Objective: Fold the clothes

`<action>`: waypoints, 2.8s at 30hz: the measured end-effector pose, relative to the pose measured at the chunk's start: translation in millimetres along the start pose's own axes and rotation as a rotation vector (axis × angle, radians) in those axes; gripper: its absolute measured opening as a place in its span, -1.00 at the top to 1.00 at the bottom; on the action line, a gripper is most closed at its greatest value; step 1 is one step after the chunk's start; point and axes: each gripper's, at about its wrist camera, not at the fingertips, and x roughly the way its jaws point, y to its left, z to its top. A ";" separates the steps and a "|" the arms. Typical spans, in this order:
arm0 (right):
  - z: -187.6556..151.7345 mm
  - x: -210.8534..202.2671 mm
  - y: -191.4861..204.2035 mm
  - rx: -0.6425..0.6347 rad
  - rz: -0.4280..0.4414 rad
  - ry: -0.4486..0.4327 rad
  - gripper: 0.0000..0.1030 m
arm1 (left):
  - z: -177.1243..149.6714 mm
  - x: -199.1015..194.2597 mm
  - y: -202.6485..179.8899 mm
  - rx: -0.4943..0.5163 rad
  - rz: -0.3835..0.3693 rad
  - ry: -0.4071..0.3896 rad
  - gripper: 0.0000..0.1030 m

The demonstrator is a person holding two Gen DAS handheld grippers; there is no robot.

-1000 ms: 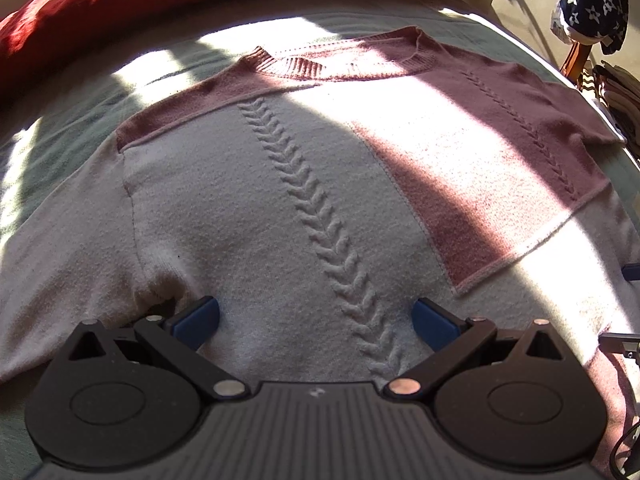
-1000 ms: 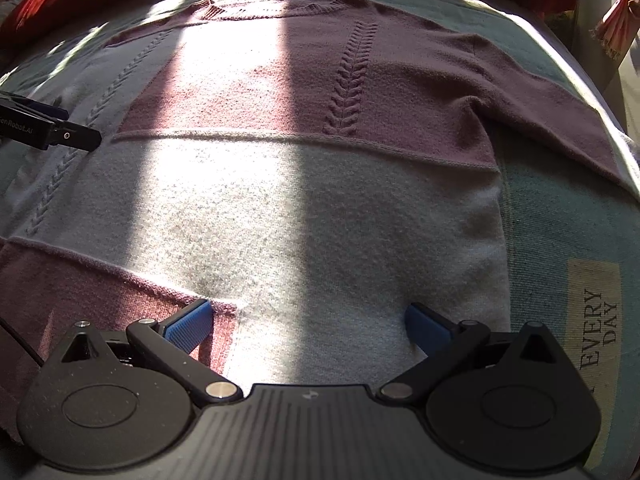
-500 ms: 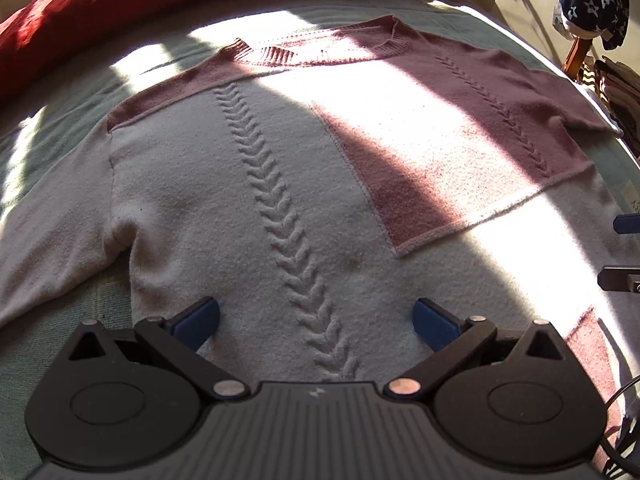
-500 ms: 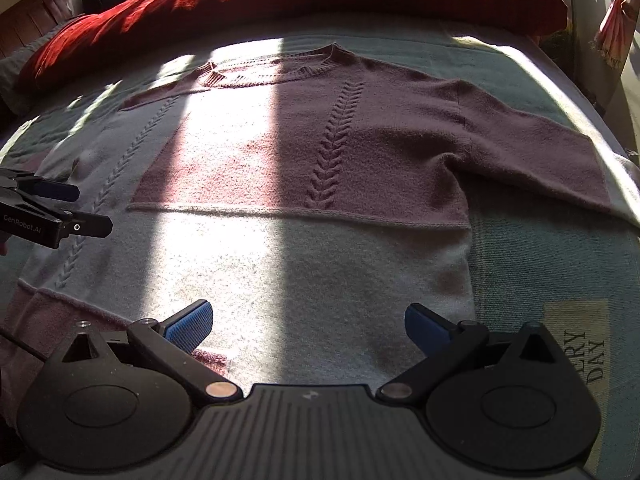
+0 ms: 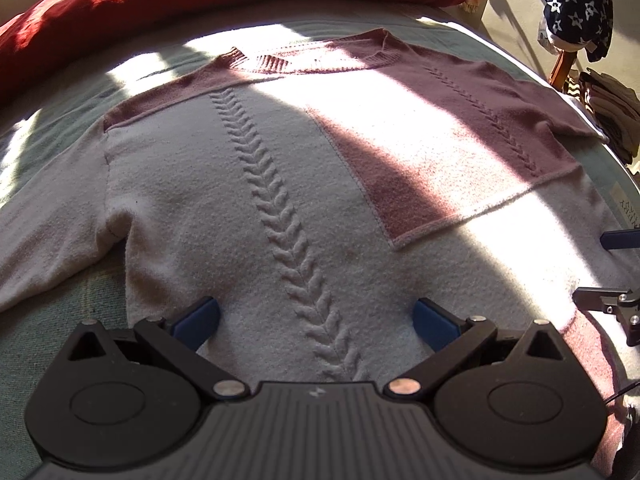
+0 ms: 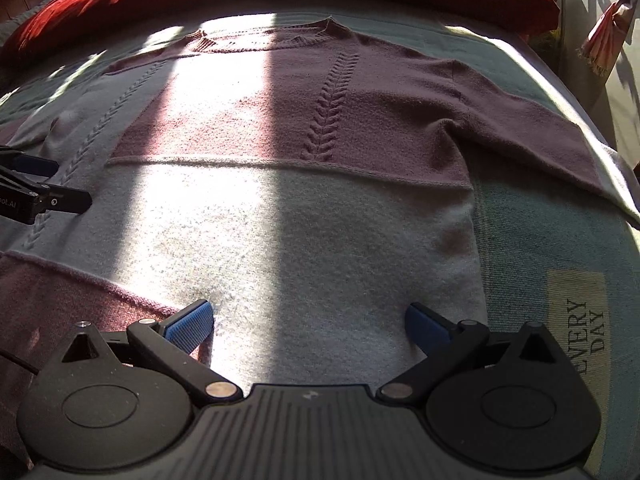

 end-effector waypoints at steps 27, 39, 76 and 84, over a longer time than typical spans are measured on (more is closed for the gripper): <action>2.7 0.9 8.9 -0.008 0.018 -0.061 -1.00 | -5.9 0.0 -1.9 0.037 0.003 -0.051 -0.99; 5.6 0.8 3.2 -0.071 0.063 -0.045 -1.00 | -5.0 1.7 -3.5 0.024 0.024 -0.056 -1.00; -20.5 -5.8 16.7 -0.092 0.092 -0.082 -1.00 | -62.0 -45.1 -20.8 -0.016 0.093 -0.122 -0.99; -69.8 -33.8 17.6 -0.115 0.056 -0.119 -1.00 | -119.5 -92.7 -67.5 -0.053 0.089 -0.178 -0.99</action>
